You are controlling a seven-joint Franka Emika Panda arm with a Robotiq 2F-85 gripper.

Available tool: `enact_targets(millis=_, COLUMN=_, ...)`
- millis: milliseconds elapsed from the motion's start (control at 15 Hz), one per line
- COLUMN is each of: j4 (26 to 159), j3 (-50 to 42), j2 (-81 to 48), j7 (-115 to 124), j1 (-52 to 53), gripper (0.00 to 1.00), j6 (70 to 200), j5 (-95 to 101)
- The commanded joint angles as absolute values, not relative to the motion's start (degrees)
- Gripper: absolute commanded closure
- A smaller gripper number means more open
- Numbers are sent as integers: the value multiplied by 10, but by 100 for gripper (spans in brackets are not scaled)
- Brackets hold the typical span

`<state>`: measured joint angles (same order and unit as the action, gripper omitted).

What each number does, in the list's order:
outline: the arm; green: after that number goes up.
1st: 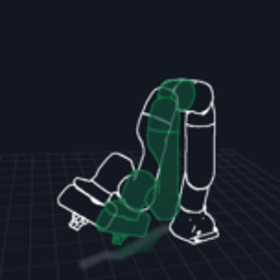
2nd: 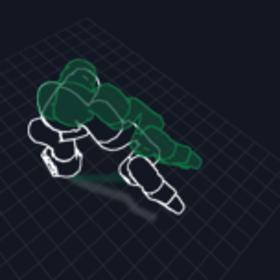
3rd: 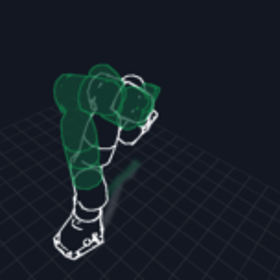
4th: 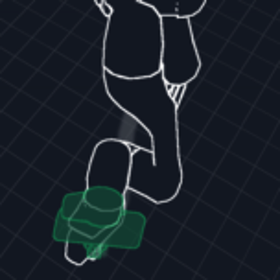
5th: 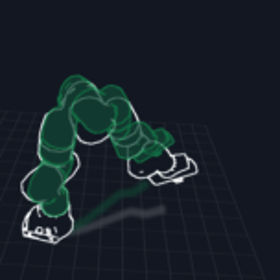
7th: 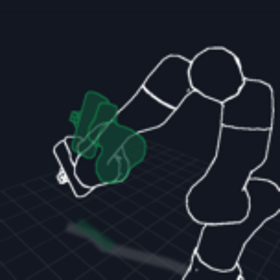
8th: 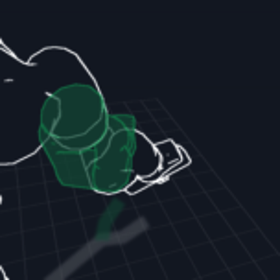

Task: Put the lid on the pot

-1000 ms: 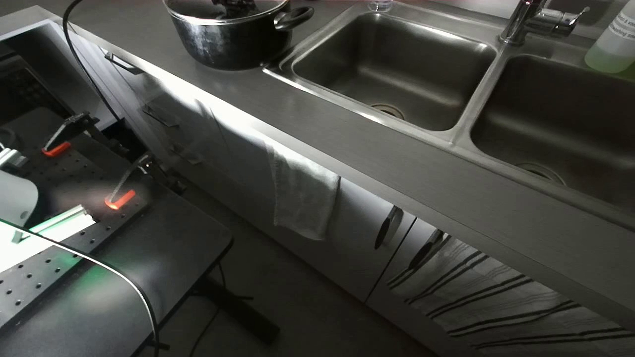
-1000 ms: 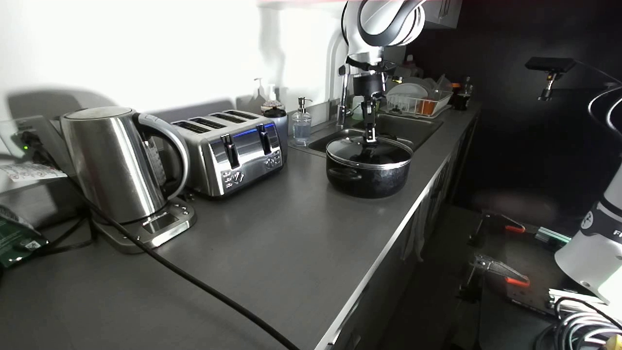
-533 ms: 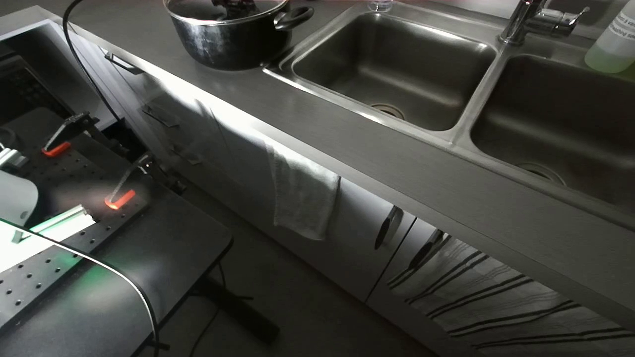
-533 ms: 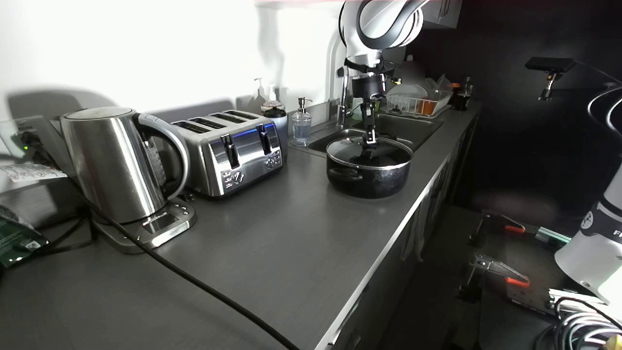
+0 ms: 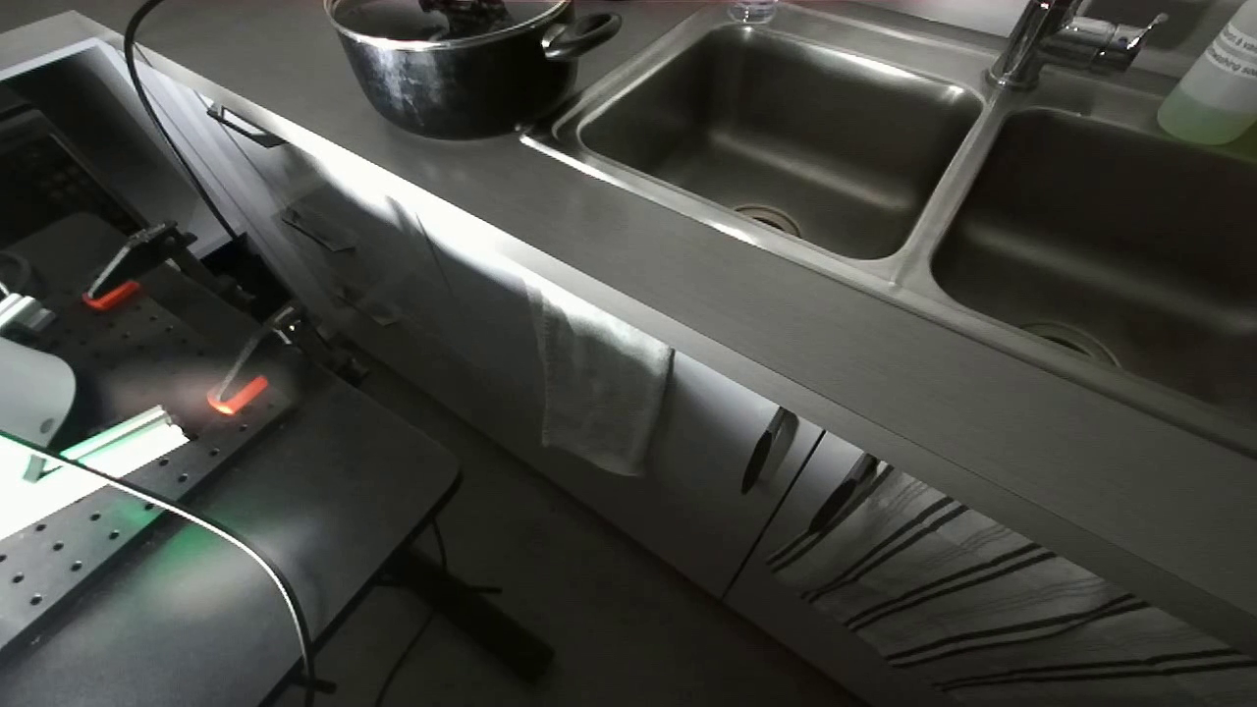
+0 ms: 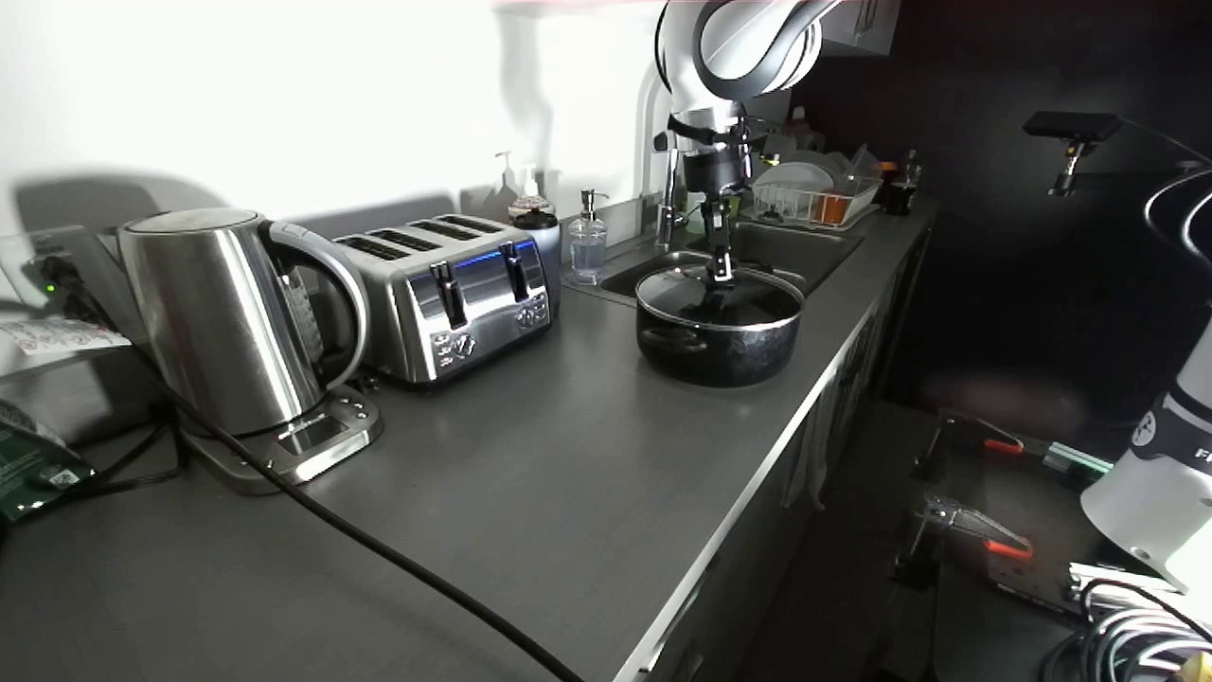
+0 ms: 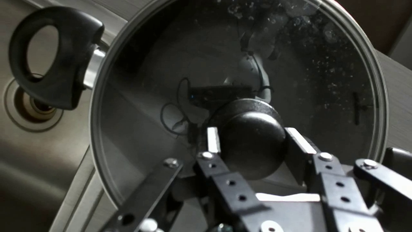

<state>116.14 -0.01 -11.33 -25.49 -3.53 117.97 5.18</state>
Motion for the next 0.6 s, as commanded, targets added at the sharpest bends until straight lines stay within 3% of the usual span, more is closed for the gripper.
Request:
enact_targets(millis=0, j4=1165, j3=4, j2=-104, j7=-252, j1=-31, gripper=16, j6=1172, j5=55)
enact_targets(millis=200, j4=1190, j3=10, j2=-73, j7=-263, j1=-28, gripper=1, j6=1188, j5=54)
enact_targets(millis=533, j4=1246, j3=16, j2=-1, j7=-289, j1=-18, gripper=0, j6=1205, j5=56)
